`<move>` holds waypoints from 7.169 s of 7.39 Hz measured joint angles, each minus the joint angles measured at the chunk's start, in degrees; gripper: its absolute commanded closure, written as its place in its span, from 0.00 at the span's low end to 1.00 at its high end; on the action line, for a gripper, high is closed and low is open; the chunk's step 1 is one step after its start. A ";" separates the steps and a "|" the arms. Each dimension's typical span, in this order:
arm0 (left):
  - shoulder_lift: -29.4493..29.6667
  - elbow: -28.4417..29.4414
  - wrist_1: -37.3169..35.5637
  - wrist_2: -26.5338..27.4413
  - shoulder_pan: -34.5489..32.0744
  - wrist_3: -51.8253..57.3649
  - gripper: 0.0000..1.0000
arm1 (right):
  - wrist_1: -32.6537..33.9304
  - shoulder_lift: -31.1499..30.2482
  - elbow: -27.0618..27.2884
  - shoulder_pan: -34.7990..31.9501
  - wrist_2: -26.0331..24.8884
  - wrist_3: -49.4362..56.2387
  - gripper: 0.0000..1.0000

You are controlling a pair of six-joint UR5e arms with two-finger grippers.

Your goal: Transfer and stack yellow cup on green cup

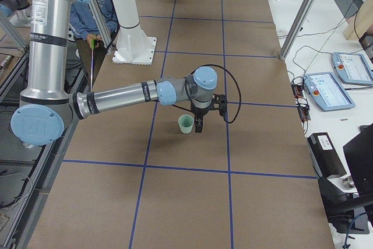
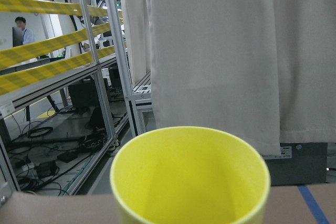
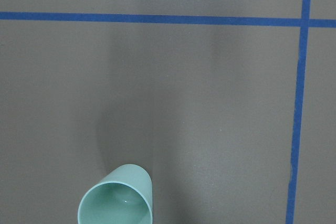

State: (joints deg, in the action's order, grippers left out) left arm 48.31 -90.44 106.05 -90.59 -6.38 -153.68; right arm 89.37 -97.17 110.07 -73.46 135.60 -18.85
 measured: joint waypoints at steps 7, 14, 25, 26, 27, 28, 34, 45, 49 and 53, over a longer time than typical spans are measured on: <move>19.72 -6.46 6.01 33.73 -36.13 60.88 1.00 | -4.04 1.54 -1.31 1.56 4.31 -0.16 0.00; 48.40 -5.96 44.32 17.63 -37.71 113.15 1.00 | -4.24 13.51 -1.92 5.45 4.59 -7.58 0.00; 78.42 11.29 56.69 -7.98 -17.91 139.80 1.00 | -5.86 30.93 1.86 23.22 3.58 -34.91 0.00; 78.85 11.61 59.61 -9.44 -17.81 138.86 1.00 | -7.84 31.16 1.66 24.84 3.34 -36.53 0.00; 79.06 11.77 63.10 -10.65 -17.59 137.00 1.00 | -9.65 31.27 1.49 26.28 2.80 -38.19 0.00; 79.13 11.83 65.19 -11.58 -17.13 135.90 1.00 | -10.79 31.33 1.43 27.34 2.29 -39.01 0.00; 80.76 11.88 66.06 -12.08 -15.00 137.11 1.00 | -11.58 32.01 0.80 31.17 1.47 -40.01 0.01; 81.86 12.21 62.79 -11.69 -15.56 139.71 1.00 | -11.41 31.24 0.78 35.26 -2.56 -40.26 0.71; 81.90 12.54 62.74 -11.46 -15.47 139.70 0.89 | -11.40 31.03 0.81 35.29 -2.82 -40.32 1.00; 81.50 11.79 63.79 -0.98 -11.61 139.00 0.75 | -11.48 30.85 3.23 33.99 -2.26 -43.83 1.00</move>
State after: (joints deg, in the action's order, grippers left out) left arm 129.81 -78.65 169.84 -91.57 -18.00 -14.69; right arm 77.89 -66.31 113.30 -39.46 133.34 -62.68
